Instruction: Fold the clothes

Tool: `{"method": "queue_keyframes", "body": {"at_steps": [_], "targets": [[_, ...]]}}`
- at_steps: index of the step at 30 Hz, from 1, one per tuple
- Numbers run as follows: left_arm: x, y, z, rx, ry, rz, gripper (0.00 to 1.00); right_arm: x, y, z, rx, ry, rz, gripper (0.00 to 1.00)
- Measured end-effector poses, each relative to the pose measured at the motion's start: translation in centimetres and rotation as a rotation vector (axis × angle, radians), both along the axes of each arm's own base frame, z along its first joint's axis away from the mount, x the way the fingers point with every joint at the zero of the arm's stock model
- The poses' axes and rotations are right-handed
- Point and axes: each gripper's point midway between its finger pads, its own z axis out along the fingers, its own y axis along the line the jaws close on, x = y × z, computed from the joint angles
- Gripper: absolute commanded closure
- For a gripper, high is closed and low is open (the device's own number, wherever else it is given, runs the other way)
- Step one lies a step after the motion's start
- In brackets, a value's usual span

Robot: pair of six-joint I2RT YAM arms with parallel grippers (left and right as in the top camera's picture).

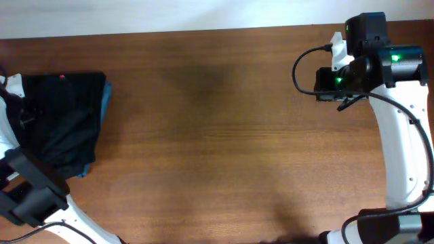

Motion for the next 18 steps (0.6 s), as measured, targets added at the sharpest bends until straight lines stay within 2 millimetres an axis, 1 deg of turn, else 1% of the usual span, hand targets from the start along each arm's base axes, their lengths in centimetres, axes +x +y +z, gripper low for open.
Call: {"method": "queue_keyframes", "body": {"at_steps": [1,4,7,8,13,15,18], "targets": [[-0.1,0.1,-0.2,0.006,0.005,0.0,0.75,0.0,0.0,0.0,-0.001,0.0,0.001,0.53],[-0.1,0.3,-0.2,0.014,0.004,0.006,0.89,0.0,0.0,0.0,0.0,0.0,0.0,0.54],[-0.1,0.3,-0.2,0.014,0.004,0.015,0.96,0.0,0.0,0.0,0.0,0.0,0.0,0.54],[-0.1,0.3,-0.2,0.014,0.003,0.019,0.98,0.0,0.0,0.0,0.0,0.0,0.0,0.54],[0.0,0.3,0.2,0.013,-0.007,0.034,0.98,0.0,0.0,0.0,0.0,0.0,0.0,0.53],[0.1,0.3,0.8,0.017,-0.019,0.035,0.98,0.0,0.0,0.0,0.0,0.0,0.0,0.54],[0.3,0.4,2.6,0.035,-0.058,0.035,0.98,0.0,0.0,0.0,0.0,0.0,0.0,0.54]]}}
